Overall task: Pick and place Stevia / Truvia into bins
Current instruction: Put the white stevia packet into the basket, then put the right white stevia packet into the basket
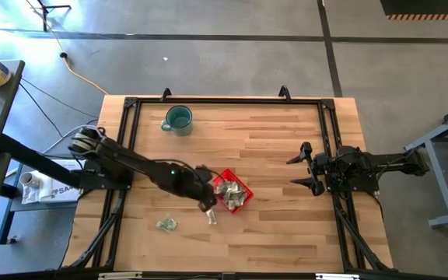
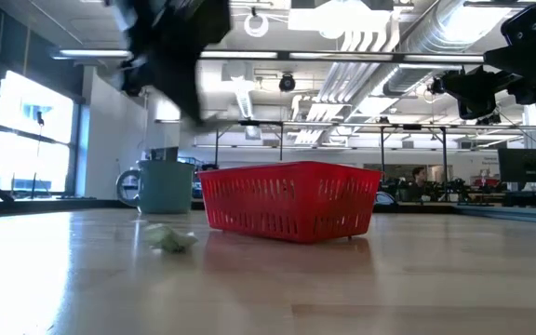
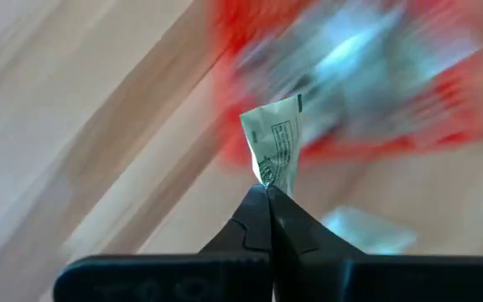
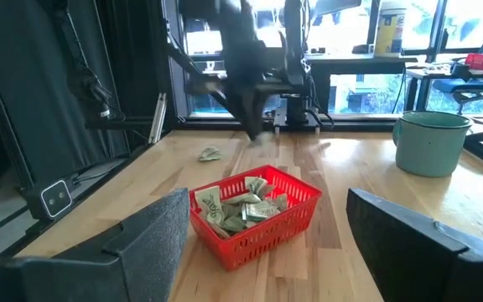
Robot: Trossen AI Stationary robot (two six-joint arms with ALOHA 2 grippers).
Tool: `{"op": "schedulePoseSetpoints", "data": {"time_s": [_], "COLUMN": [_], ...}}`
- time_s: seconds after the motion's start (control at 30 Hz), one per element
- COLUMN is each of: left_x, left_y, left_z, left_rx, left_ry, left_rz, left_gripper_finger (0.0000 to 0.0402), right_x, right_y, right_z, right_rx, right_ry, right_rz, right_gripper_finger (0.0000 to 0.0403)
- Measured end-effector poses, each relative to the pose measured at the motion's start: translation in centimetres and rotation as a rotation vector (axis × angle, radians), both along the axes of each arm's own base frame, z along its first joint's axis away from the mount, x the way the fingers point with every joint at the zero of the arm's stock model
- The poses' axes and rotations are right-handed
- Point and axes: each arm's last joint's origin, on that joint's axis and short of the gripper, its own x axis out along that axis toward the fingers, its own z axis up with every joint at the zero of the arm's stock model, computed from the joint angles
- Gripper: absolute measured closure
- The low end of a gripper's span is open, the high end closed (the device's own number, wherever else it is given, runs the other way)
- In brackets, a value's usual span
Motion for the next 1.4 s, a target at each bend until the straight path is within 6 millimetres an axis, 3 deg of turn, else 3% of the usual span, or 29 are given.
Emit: {"op": "schedulePoseSetpoints", "data": {"time_s": [0.13, 0.3, 0.4, 0.53, 0.6, 0.67, 0.8, 0.93, 1.03, 1.17, 1.4], "left_x": [2.0, 4.6, 4.7, 3.4, 2.7, 1.4, -0.9, -0.8, 0.6, 2.1, 3.8], "left_y": [0.8, 1.7, 1.6, 1.1, 0.0, -2.1, -6.9, -9.1, -9.2, -7.8, -5.0], "left_z": [2.0, -0.6, -0.3, -0.5, 0.2, 0.1, -0.1, -1.6, -2.8, -5.3, -7.1], "left_rx": [-0.046, -0.087, -0.091, -0.181, -0.232, -0.197, 0.026, 0.309, 0.345, 0.339, 0.223], "left_ry": [-0.224, -0.243, -0.255, -0.143, -0.126, -0.053, -0.025, -0.028, -0.049, 0.023, 0.073], "left_rz": [-0.038, -0.060, -0.068, -0.059, -0.131, -0.327, -0.758, -1.036, -1.115, -1.129, -1.157], "left_gripper_finger": [0.0375, 0.0346, 0.0301, 0.0227, 0.0190, 0.0161, 0.0123, 0.0111, 0.0112, 0.0121, 0.0165], "right_x": [0.0, 0.0, 0.0, 0.0, 0.0, 0.0, 0.0, 0.0, 0.0, 0.0, 0.0], "right_y": [0.0, 0.0, 0.0, 0.0, 0.0, 0.0, 0.0, 0.0, 0.0, 0.0, 0.0], "right_z": [0.0, 0.0, 0.0, 0.0, 0.0, 0.0, 0.0, 0.0, 0.0, -0.1, -0.1], "right_rx": [0.000, 0.000, 0.000, 0.000, 0.000, 0.000, 0.000, 0.000, 0.000, 0.000, 0.000], "right_ry": [0.000, 0.000, 0.000, 0.000, 0.000, 0.002, 0.005, 0.005, 0.005, 0.005, 0.006], "right_rz": [0.000, 0.000, 0.000, 0.000, 0.000, 0.000, 0.001, 0.000, 0.000, 0.000, 0.000], "right_gripper_finger": [0.0091, 0.0091, 0.0091, 0.0091, 0.0091, 0.0091, 0.0091, 0.0091, 0.0091, 0.0091, 0.0091]}}
